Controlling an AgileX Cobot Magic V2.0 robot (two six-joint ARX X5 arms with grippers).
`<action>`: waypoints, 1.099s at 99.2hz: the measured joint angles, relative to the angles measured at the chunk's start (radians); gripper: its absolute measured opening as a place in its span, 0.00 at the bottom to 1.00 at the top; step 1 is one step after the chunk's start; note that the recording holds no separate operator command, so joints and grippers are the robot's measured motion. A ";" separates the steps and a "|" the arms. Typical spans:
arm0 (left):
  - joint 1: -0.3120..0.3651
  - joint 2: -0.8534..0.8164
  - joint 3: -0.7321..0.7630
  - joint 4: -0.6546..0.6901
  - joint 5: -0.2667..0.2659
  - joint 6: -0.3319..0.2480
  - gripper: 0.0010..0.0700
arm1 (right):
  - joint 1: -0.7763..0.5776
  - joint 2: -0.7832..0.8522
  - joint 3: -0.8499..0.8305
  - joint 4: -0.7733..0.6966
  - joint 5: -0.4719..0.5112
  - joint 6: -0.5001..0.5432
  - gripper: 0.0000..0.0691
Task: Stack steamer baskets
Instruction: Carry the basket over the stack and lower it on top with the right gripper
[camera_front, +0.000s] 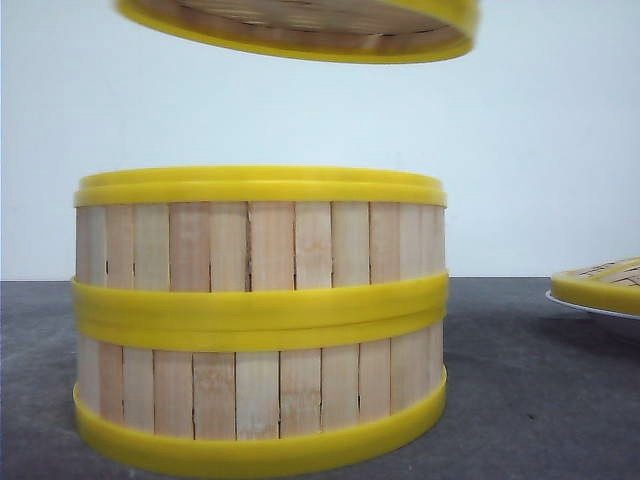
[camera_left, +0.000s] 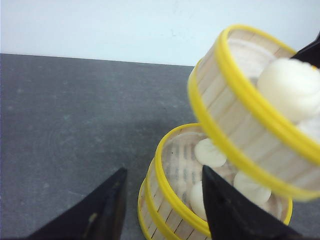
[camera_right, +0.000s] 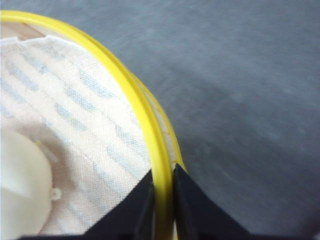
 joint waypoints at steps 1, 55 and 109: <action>0.000 0.000 0.000 0.000 0.000 0.000 0.38 | 0.003 0.002 -0.003 0.002 0.000 0.000 0.05; 0.000 0.000 0.000 -0.002 0.001 0.000 0.38 | 0.055 0.130 -0.054 0.030 0.081 0.000 0.05; 0.000 0.000 0.000 -0.023 0.001 0.000 0.38 | 0.065 0.161 -0.054 0.021 0.076 0.001 0.05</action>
